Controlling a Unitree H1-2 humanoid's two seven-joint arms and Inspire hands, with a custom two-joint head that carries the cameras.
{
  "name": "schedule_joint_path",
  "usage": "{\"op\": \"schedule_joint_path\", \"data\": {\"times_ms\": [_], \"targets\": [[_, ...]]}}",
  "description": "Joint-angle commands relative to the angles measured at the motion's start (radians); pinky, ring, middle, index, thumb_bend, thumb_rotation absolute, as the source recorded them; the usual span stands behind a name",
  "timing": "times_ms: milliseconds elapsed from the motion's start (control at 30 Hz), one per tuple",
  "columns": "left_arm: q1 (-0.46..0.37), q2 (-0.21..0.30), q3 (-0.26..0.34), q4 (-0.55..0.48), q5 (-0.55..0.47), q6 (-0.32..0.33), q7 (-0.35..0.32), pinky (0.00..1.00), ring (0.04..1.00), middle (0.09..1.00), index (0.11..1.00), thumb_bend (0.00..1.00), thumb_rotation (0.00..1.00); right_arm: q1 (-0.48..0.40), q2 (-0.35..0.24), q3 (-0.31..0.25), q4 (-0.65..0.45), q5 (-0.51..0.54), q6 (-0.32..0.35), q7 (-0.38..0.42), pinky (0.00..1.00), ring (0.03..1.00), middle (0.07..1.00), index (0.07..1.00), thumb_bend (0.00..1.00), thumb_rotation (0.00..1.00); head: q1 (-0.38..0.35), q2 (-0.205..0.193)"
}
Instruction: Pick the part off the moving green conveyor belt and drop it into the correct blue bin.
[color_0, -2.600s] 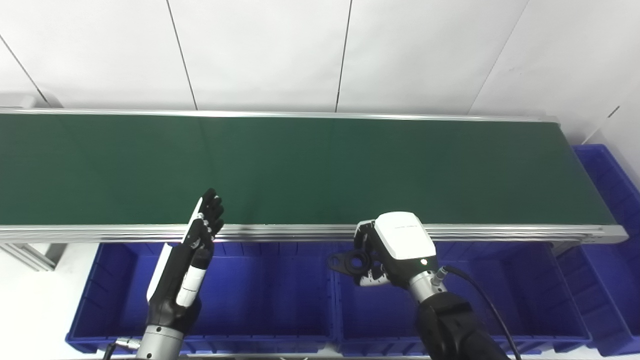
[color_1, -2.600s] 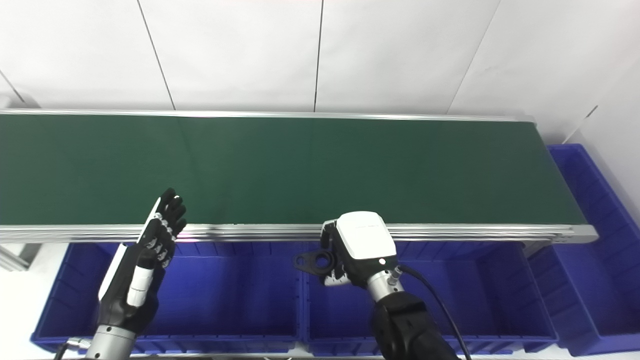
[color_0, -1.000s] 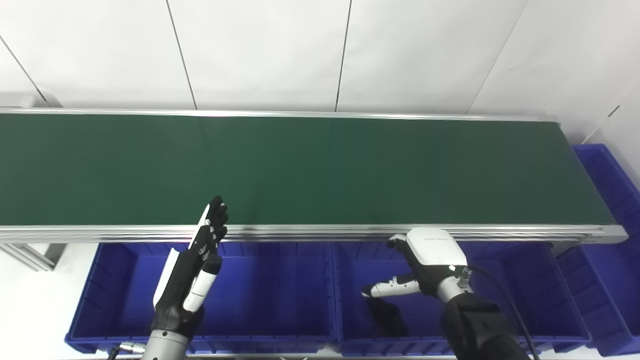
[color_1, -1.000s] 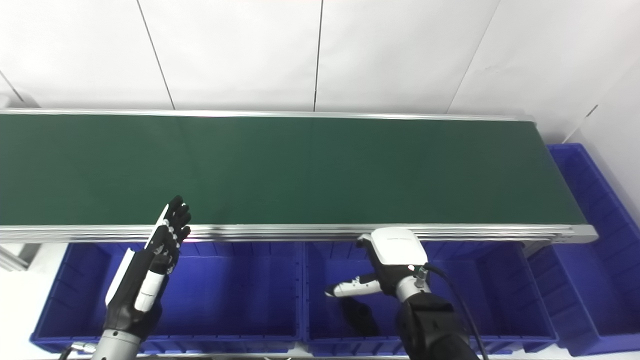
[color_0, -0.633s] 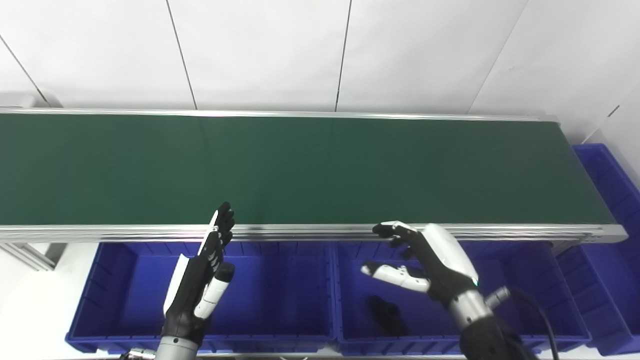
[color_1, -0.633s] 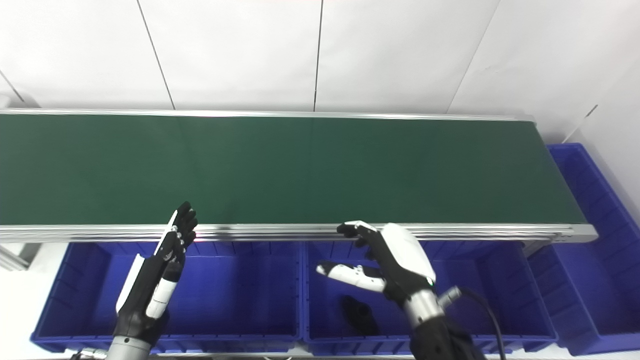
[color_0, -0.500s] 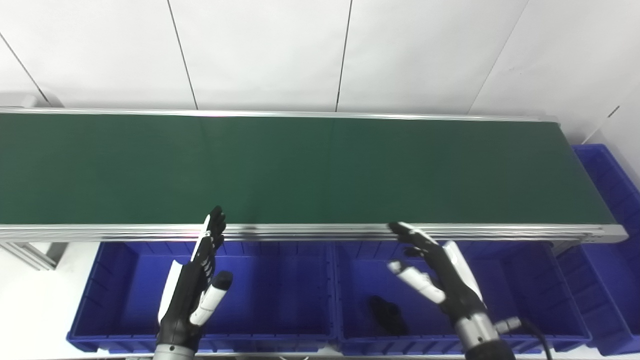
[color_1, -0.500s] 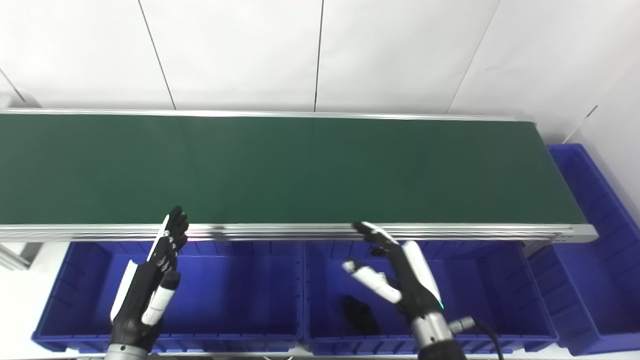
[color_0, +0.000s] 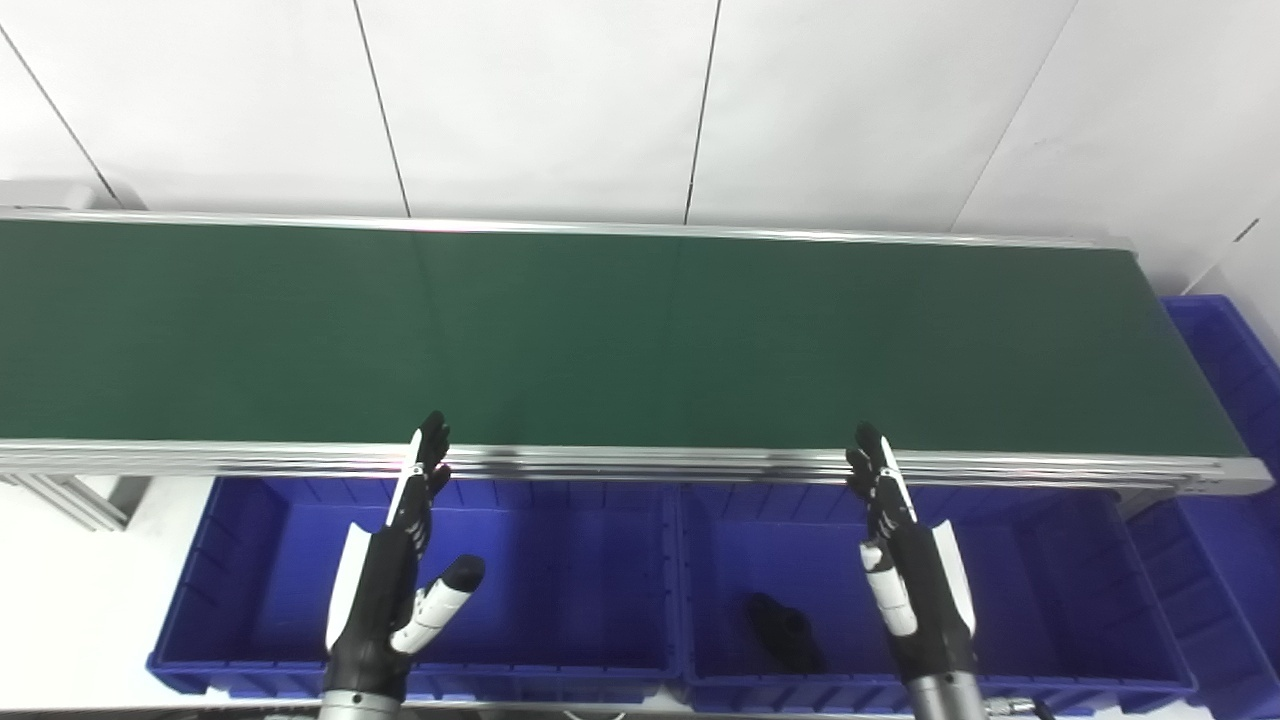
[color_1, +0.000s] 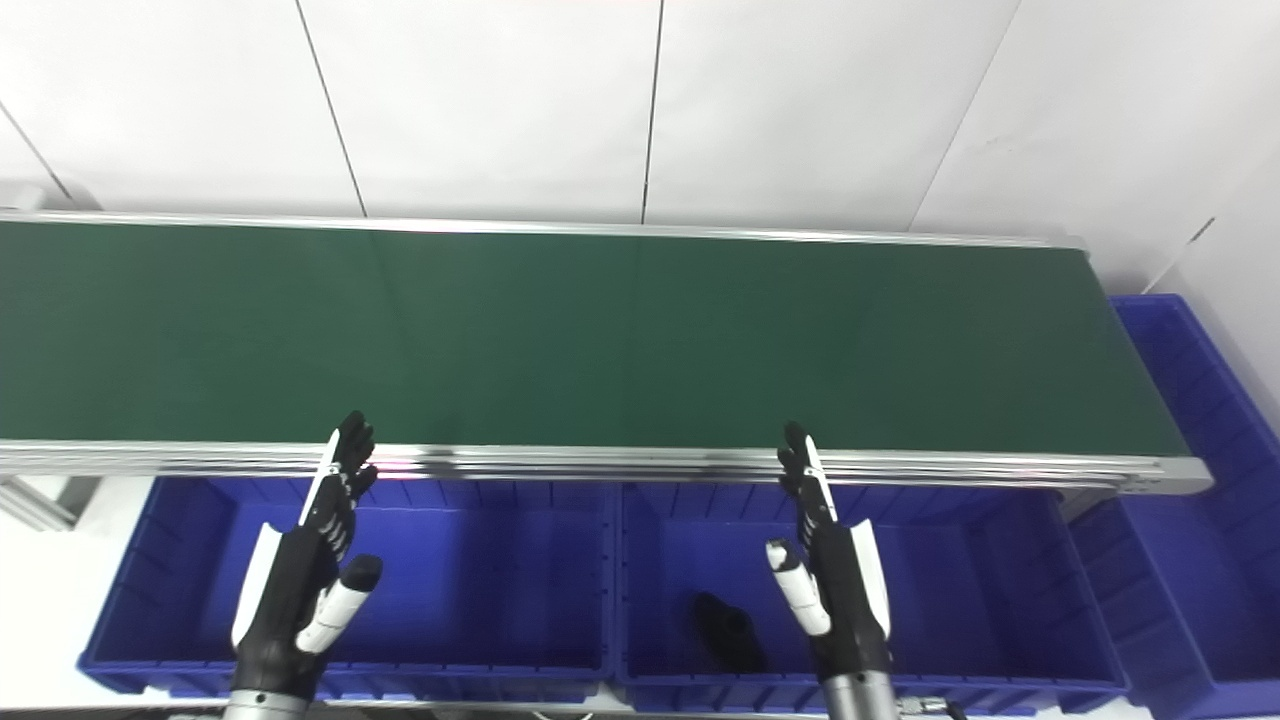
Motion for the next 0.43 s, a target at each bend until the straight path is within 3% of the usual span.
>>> {"op": "schedule_joint_path", "data": {"times_ms": [0, 400], "targets": [[-0.008, -0.005, 0.004, -0.015, 0.019, -0.05, 0.021, 0.95, 0.991, 1.0, 1.0, 0.86, 0.88, -0.007, -0.002, 0.003, -0.009, 0.009, -0.072, -0.015, 0.98, 0.986, 1.0, 0.999, 0.86, 0.98, 0.005, -0.001], [0.0, -0.012, -0.001, -0.029, 0.054, -0.039, 0.033, 0.93, 0.973, 1.0, 1.0, 0.86, 0.91, -0.008, -0.015, 0.024, -0.001, 0.015, -0.058, -0.01, 0.98, 0.986, 0.998, 0.982, 0.9, 0.97, 0.004, 0.025]]}}
